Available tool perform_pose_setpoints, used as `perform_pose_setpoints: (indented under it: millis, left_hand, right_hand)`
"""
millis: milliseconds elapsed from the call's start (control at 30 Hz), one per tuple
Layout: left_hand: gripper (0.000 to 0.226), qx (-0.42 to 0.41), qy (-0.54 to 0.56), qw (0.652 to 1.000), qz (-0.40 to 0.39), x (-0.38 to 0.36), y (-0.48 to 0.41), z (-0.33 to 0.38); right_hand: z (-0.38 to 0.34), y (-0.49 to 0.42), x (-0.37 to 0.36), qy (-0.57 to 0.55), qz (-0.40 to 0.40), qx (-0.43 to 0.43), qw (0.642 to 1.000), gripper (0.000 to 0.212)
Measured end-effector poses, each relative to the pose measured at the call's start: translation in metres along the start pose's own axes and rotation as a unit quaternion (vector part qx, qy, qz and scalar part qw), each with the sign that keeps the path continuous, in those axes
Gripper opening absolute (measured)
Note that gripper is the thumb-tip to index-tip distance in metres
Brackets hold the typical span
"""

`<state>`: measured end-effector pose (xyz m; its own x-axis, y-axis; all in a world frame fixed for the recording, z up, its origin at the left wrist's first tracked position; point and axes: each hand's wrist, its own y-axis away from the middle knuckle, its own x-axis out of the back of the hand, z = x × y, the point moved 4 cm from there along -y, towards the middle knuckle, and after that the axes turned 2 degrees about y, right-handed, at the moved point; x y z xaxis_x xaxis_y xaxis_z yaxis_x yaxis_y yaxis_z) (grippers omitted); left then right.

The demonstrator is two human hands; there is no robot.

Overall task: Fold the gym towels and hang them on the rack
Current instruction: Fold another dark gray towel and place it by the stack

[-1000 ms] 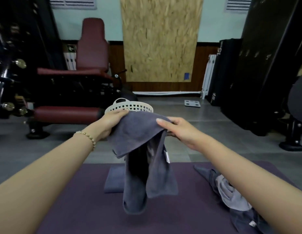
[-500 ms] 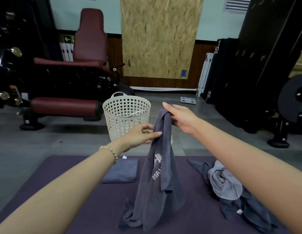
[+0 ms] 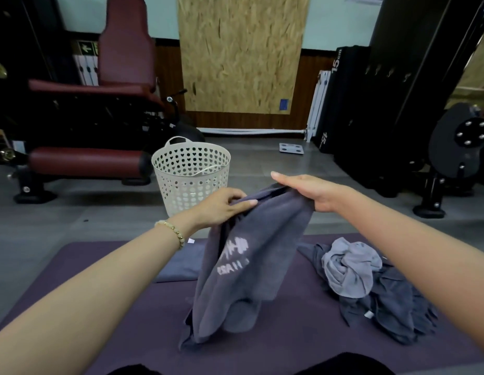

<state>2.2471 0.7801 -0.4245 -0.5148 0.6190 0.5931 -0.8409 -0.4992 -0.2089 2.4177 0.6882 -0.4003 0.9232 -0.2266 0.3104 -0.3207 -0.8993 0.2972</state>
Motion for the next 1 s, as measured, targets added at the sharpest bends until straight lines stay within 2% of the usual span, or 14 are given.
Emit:
perform_pose_setpoints:
  millis: [100,200,333,400,467,500,600,733,800,867,933,1000]
  left_hand:
    - [0.044,0.014,-0.007,1.000,-0.006,0.013,0.009,-0.012]
    - [0.051,0.051,0.007,0.998,-0.023,0.012,0.015,-0.014]
    - [0.052,0.097,0.092,0.991,-0.009,0.007,0.015,-0.010]
    - [0.050,0.105,0.104,0.989,-0.006,0.006,0.015,-0.009]
    - [0.052,0.099,0.060,0.993,-0.004,0.005,0.018,-0.010]
    - [0.051,0.103,0.040,0.994,-0.009,0.003,0.022,-0.011]
    - [0.048,0.133,0.009,0.988,-0.073,-0.015,0.034,-0.022]
    - [0.057,0.145,0.019,0.986,-0.082,-0.024,0.050,-0.033]
    - [0.056,0.130,0.057,0.988,-0.062,-0.024,0.055,-0.029]
    - [0.055,0.115,0.064,0.990,-0.044,-0.027,0.050,-0.021]
    - [0.056,0.104,0.067,0.992,-0.017,-0.028,0.040,-0.005]
    - [0.065,0.101,0.096,0.990,-0.004,-0.026,0.032,0.008]
  right_hand:
    - [0.005,0.013,0.001,0.133,-0.089,-0.020,0.987,0.053]
    - [0.010,0.019,-0.007,0.197,-0.116,-0.017,0.973,0.049]
    - [0.011,0.020,-0.027,0.108,-0.114,0.046,0.986,0.026]
    - [0.013,0.017,-0.032,0.016,-0.124,0.052,0.991,0.037]
    - [0.016,0.014,-0.031,-0.060,-0.099,0.038,0.993,0.042]
    - [0.019,0.013,-0.028,-0.058,-0.069,0.035,0.995,0.039]
    - [0.028,0.013,-0.017,0.018,0.030,0.037,0.999,0.035]
    - [0.038,0.022,0.005,0.123,0.099,0.073,0.985,0.057]
    - [0.043,0.032,0.004,0.217,0.076,0.083,0.970,0.055]
    - [0.050,0.042,-0.015,0.265,-0.001,0.050,0.963,0.057]
    - [0.051,0.049,-0.041,0.235,-0.079,0.031,0.968,0.062]
    - [0.046,0.052,-0.057,0.182,-0.092,0.049,0.978,0.057]
